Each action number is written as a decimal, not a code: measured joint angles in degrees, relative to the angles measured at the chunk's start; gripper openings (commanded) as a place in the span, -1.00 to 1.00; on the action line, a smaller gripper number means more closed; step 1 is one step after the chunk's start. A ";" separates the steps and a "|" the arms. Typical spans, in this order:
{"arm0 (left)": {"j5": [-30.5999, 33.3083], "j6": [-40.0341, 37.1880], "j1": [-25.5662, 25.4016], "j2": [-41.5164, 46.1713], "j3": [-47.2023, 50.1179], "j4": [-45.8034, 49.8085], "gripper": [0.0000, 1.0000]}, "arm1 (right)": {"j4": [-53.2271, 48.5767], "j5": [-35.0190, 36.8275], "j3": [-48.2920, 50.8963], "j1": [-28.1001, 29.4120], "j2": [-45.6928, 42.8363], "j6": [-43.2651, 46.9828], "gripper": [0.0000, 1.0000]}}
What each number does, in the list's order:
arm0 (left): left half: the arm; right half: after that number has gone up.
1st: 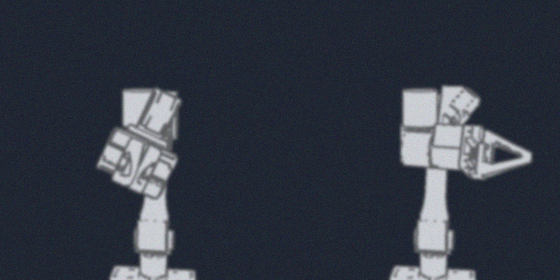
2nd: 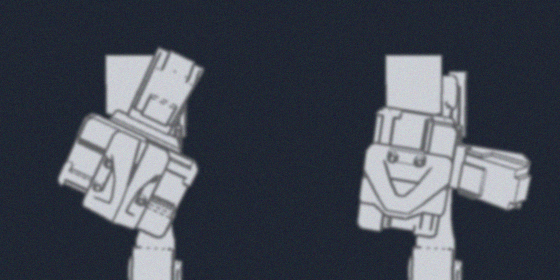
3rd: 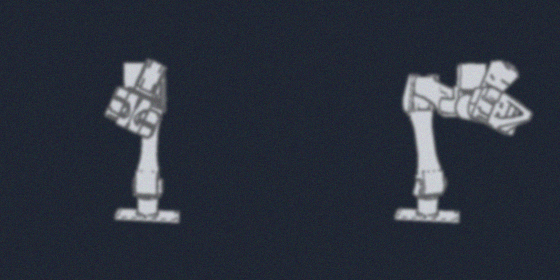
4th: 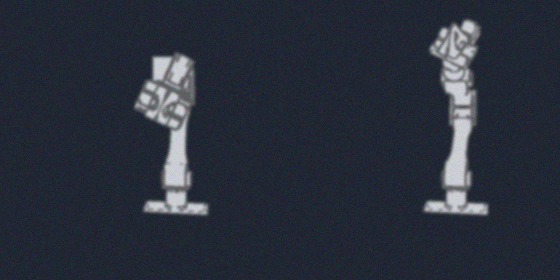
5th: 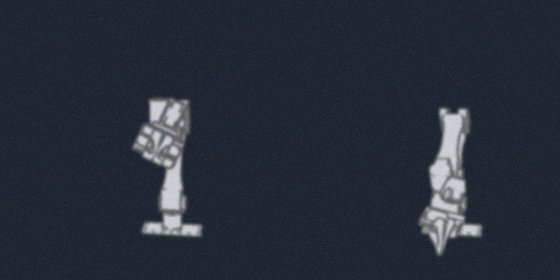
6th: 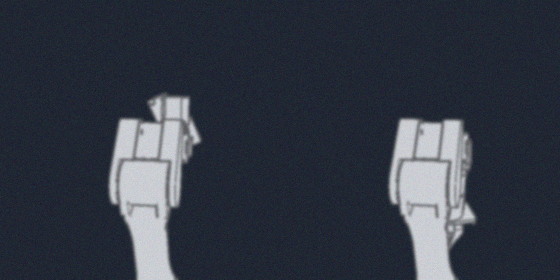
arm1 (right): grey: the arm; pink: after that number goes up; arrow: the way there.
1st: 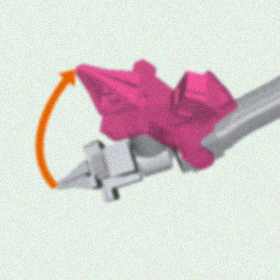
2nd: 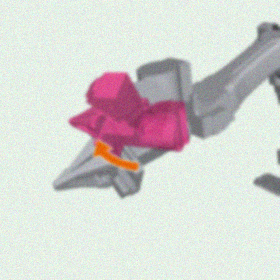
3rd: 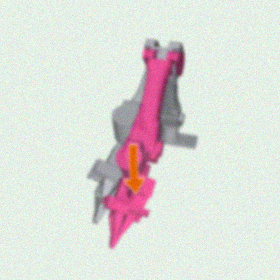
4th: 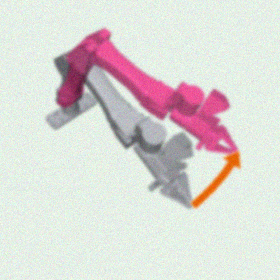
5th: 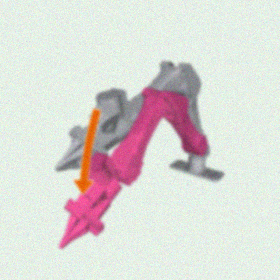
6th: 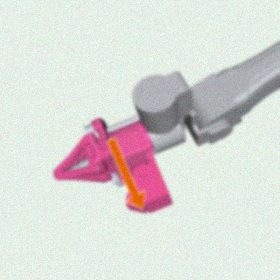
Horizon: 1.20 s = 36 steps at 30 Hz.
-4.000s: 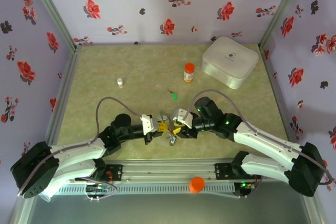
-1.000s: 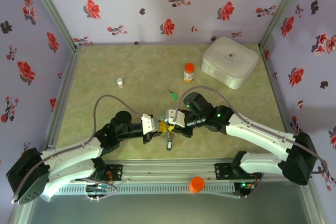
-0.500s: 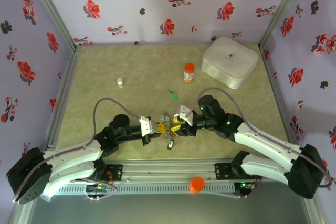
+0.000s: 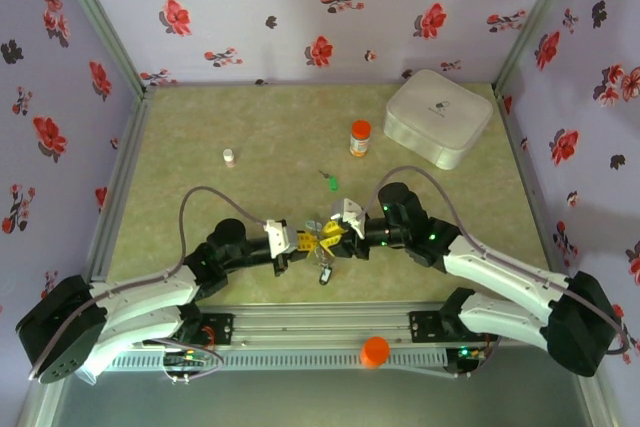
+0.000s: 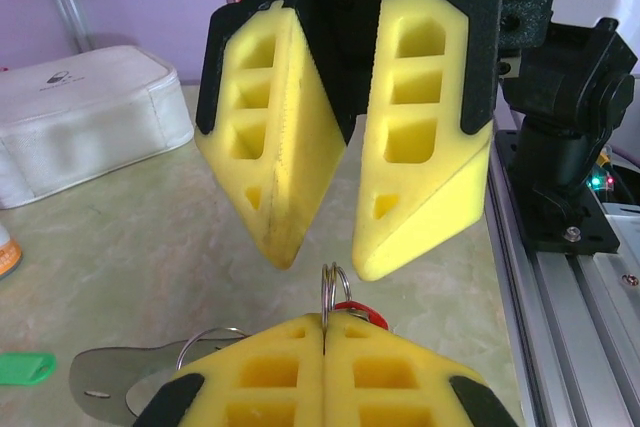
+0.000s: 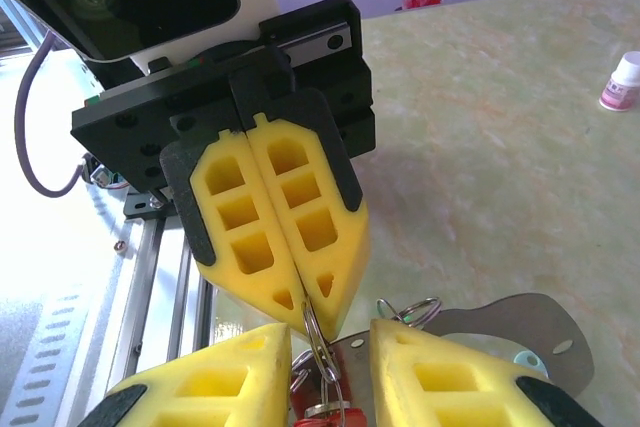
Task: Put the keys on the keyring
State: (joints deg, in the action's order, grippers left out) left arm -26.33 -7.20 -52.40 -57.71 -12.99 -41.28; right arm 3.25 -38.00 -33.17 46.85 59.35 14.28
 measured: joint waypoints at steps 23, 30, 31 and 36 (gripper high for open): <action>2.36 -3.34 -0.59 -0.90 -4.55 8.04 -0.66 | -14.03 4.46 -7.41 1.77 2.97 8.22 -1.00; 2.05 -5.05 -0.66 -0.96 -6.36 12.48 -0.91 | -23.39 10.10 -13.49 4.15 5.66 14.82 -1.00; 1.86 -5.18 -0.66 -0.96 -6.49 13.09 -1.00 | -24.35 10.62 -14.08 4.39 6.12 15.54 -1.00; 1.49 -5.62 -0.70 -0.94 -6.80 14.86 -1.00 | -26.75 11.45 -15.45 4.96 7.41 17.31 -0.77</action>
State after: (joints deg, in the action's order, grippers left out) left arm -24.84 -12.82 -53.10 -58.65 -19.79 -26.41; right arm -23.51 -26.55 -48.62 51.81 66.76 31.59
